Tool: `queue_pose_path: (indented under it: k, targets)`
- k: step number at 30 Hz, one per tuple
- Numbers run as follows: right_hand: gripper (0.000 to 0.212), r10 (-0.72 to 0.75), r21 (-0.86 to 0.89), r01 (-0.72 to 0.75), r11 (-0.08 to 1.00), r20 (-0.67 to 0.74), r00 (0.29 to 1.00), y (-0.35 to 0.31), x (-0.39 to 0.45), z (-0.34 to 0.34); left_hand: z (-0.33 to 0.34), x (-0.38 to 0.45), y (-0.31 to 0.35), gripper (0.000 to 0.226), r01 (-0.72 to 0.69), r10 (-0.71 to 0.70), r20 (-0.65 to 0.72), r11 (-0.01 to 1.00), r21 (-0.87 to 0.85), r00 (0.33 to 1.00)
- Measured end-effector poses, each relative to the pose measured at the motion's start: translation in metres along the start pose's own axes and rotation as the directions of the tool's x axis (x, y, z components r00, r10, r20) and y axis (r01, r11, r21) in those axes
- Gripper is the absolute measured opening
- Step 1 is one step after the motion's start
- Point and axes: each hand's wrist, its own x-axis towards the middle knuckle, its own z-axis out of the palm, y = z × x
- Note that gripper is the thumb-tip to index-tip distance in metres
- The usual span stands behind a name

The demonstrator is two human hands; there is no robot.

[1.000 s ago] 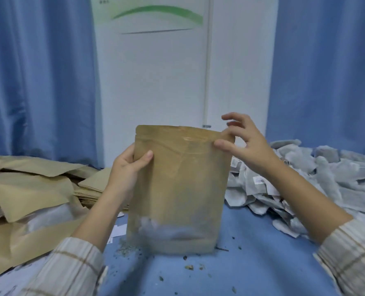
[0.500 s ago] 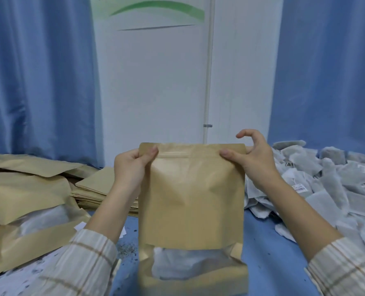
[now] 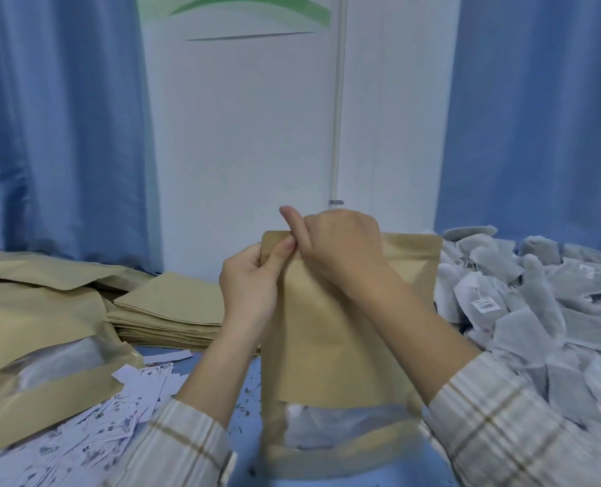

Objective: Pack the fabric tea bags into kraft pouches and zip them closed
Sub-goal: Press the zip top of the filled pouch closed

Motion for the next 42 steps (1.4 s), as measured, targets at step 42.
queue_pose_path:
  k: [42]
  targets:
    - [0.064,0.193,0.175,-0.224,0.959,0.176,0.965,0.067,-0.029,0.013,-0.024,-0.002,-0.021,0.040,-0.078,0.086,-0.128,0.995,0.064,0.988]
